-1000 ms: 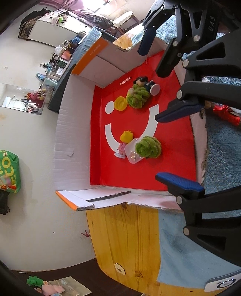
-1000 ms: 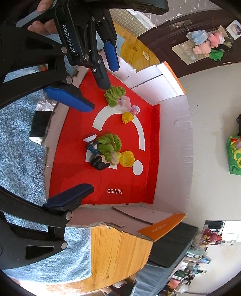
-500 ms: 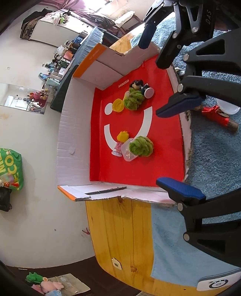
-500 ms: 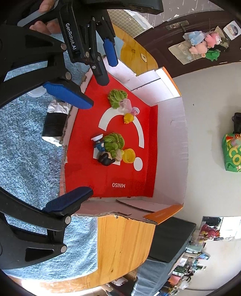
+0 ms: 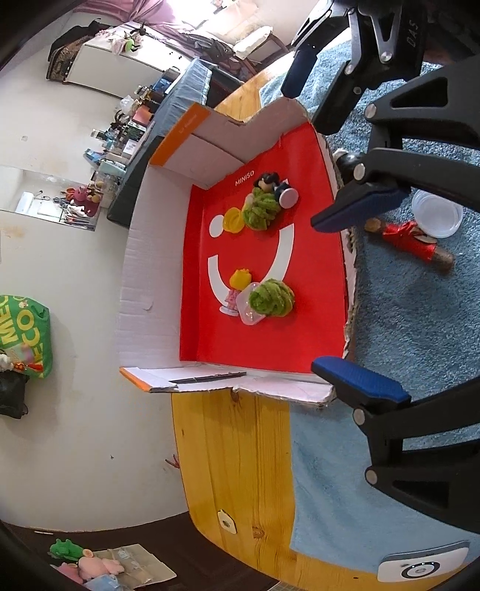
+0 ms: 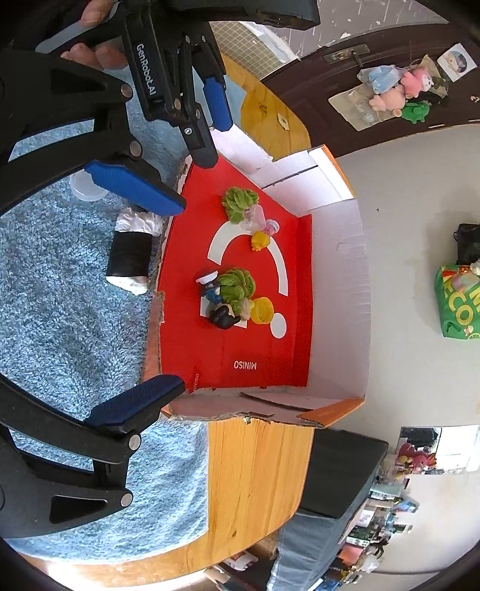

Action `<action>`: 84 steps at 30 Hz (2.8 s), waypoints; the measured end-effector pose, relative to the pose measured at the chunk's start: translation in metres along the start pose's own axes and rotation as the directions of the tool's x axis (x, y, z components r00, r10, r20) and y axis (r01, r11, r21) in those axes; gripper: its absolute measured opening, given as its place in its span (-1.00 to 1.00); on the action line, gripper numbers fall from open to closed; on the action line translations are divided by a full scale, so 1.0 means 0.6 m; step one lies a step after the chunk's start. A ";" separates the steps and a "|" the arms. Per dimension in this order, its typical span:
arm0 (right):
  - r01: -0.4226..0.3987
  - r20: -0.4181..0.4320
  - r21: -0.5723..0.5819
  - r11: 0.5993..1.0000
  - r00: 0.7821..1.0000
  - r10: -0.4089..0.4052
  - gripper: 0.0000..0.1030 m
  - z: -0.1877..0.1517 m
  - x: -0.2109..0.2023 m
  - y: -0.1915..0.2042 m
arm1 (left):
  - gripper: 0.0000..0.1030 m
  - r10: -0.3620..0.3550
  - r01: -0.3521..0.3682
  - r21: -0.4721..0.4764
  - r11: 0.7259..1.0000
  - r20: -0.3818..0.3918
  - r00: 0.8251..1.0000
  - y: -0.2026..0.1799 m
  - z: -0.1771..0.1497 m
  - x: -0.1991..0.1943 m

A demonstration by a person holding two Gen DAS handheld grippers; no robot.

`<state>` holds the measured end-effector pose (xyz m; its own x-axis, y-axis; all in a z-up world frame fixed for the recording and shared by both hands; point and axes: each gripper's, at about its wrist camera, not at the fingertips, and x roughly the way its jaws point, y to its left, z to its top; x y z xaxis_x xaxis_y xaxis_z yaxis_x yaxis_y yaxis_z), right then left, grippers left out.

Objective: Organize objects
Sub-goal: 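Withdraw both tools out of the box back over the towel, then move right tool around the black-and-white cylinder while left tool approaches the red figure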

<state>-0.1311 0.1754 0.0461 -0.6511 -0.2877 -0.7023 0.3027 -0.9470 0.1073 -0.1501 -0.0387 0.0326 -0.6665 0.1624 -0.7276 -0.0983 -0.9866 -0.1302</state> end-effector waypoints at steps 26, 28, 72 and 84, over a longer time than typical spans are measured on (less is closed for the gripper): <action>-0.005 -0.017 0.019 1.000 1.000 0.006 0.76 -0.046 -0.016 -0.006 | 0.46 0.003 -0.003 0.008 1.000 -0.023 1.000 -0.013 -0.045 -0.012; -0.004 -0.021 0.019 1.000 1.000 0.004 0.76 -0.050 -0.015 -0.007 | 0.46 0.003 -0.003 0.008 1.000 -0.025 1.000 -0.013 -0.049 -0.012; 0.017 -0.077 0.027 1.000 0.997 -0.015 0.76 -0.059 0.022 -0.014 | 0.46 -0.026 0.029 0.022 0.999 -0.113 0.993 -0.021 -0.089 0.026; 0.022 -0.091 0.008 1.000 0.996 -0.021 0.76 -0.057 0.039 -0.001 | 0.47 0.013 -0.014 -0.005 1.000 -0.102 0.995 0.009 -0.091 0.017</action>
<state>-0.1228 0.1743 0.0055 -0.5912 -0.2535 -0.7656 0.2825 -0.9543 0.0978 -0.1168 -0.0413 -0.0123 -0.5888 0.1501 -0.7942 -0.0856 -0.9887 -0.1234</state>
